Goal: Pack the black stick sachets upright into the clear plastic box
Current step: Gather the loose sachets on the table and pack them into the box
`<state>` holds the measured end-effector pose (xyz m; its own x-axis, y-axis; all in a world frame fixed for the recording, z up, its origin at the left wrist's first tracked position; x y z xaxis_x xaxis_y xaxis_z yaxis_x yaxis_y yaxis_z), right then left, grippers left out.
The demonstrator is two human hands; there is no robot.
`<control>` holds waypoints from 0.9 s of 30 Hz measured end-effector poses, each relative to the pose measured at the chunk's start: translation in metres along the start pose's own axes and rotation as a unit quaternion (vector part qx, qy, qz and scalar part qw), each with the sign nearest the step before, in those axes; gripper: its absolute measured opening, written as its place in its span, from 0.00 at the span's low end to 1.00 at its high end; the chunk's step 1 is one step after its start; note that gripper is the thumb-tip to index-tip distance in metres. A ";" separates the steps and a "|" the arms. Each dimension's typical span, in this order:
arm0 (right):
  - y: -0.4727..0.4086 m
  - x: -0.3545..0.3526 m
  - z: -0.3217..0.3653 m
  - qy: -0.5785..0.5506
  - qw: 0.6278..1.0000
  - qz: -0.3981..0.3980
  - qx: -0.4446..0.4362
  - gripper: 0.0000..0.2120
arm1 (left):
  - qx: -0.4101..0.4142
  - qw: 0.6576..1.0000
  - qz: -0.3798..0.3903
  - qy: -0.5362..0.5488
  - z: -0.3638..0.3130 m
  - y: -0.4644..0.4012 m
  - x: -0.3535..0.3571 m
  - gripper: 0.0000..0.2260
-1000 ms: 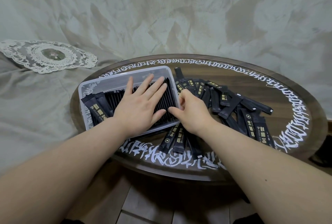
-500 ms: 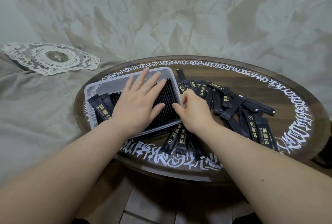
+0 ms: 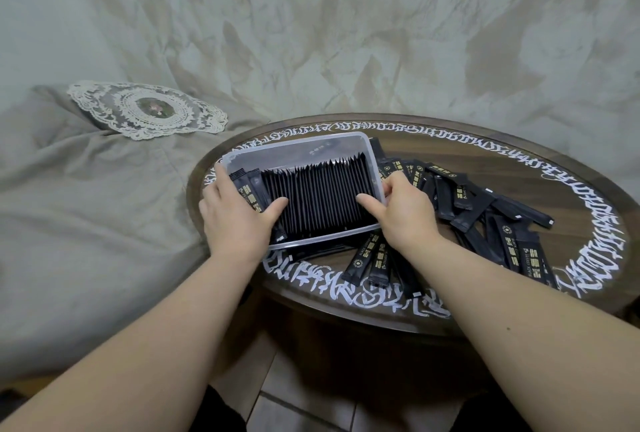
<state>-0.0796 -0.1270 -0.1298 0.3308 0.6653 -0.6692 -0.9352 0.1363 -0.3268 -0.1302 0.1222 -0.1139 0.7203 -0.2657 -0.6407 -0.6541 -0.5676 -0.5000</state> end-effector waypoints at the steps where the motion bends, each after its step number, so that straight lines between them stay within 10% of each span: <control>1: 0.000 -0.002 0.001 0.023 1.000 -0.013 -0.004 0.19 | 0.001 1.000 -0.002 -0.005 -0.002 0.002 0.000 0.49; 7: 0.005 -0.013 0.028 0.150 0.973 -0.130 -0.122 0.35 | 0.002 1.000 -0.012 -0.016 -0.009 0.005 0.005 0.50; 12: 0.018 0.006 0.058 0.128 0.954 -0.150 -0.227 0.28 | 0.002 1.000 -0.011 -0.002 -0.015 0.010 0.011 0.50; 27: 0.017 0.034 0.061 0.136 0.963 0.041 -0.228 0.11 | 0.026 0.992 -0.005 0.120 -0.006 -0.003 0.006 0.21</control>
<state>-0.0919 -0.0576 -0.1172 0.3374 0.4341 -0.8353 -0.8272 -0.2868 -0.4832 -0.1223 0.1179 -0.1129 0.7565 -0.4426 -0.4816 -0.6538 -0.5322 -0.5379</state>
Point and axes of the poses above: each hand's wrist, its own y-axis away from the middle knuckle, its own x-axis out of the palm, z = x × y, the point moved 6 cm from there along -y, towards the middle knuckle, and after that the axes turned 10 degrees about -z, right-handed, at the moved point
